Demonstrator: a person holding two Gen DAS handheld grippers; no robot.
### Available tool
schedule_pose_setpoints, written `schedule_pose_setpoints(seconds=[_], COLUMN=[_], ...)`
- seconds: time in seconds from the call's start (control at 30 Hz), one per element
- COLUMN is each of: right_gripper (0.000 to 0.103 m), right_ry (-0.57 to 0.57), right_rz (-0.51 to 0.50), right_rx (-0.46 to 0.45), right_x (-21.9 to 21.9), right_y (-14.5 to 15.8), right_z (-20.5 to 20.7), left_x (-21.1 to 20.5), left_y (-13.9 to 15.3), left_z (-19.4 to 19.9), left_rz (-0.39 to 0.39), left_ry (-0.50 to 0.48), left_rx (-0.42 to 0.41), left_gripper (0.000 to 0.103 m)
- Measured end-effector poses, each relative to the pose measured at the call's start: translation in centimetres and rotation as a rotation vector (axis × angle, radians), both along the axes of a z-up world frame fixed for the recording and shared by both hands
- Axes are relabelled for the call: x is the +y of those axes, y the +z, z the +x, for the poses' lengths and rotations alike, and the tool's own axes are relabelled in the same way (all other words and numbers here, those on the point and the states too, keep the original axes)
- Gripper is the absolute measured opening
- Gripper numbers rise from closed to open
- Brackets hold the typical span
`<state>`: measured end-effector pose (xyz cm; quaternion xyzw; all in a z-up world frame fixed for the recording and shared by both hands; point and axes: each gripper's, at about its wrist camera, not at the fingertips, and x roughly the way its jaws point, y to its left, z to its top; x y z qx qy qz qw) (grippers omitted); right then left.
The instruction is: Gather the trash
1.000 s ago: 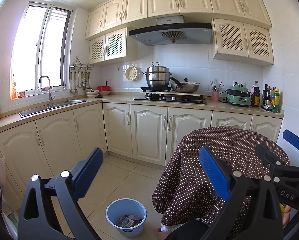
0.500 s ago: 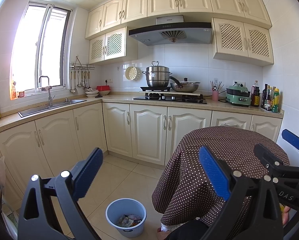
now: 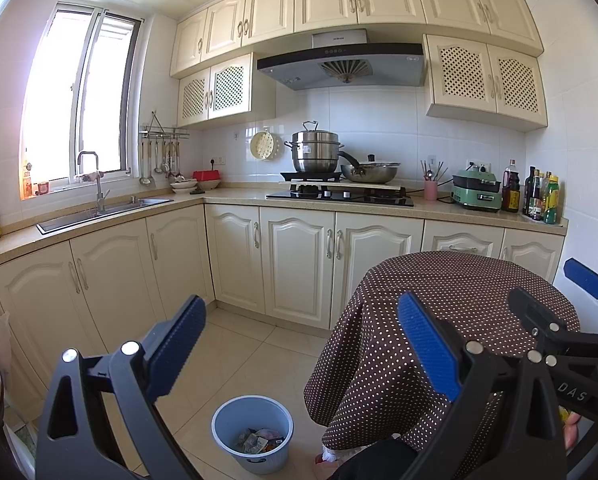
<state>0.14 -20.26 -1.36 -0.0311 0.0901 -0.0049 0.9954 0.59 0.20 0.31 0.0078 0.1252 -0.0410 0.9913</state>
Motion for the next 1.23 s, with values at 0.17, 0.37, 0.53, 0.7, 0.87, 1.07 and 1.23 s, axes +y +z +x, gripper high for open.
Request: schedule_pose_setpoints(seconds=[0.17, 0.37, 0.53, 0.7, 0.87, 1.07, 1.23], right_gripper=[0.095, 0.095, 0.095, 0.095, 0.095, 0.095, 0.095], right_ry=[0.000, -0.004, -0.003, -0.004, -0.008, -0.022, -0.059], right_rz=[0.000, 0.001, 0.002, 0.002, 0.002, 0.003, -0.015], right_rx=[0.000, 0.001, 0.003, 0.004, 0.006, 0.018, 0.050], right_x=[-0.1, -0.1, -0.2, -0.3, -0.2, -0.5, -1.8], right_y=[0.0, -0.2, -0.3, -0.3, -0.5, -0.9, -1.3], right_z=[0.0, -0.2, -0.2, -0.3, -0.4, -0.2, 1.3], left_x=[0.0, -0.1, 0.0, 0.0, 0.1, 0.4, 0.6], left_y=[0.0, 0.0, 0.0, -0.1, -0.3, -1.0, -1.9], left_z=[0.0, 0.0, 0.1, 0.1, 0.0, 0.5, 1.9], left_rz=[0.000, 0.000, 0.001, 0.002, 0.001, 0.002, 0.012], left_ry=[0.001, 0.001, 0.000, -0.001, -0.002, 0.000, 0.016], left_rx=[0.000, 0.001, 0.001, 0.002, 0.005, 0.024, 0.060], left_gripper=[0.095, 0.095, 0.095, 0.095, 0.095, 0.095, 0.095])
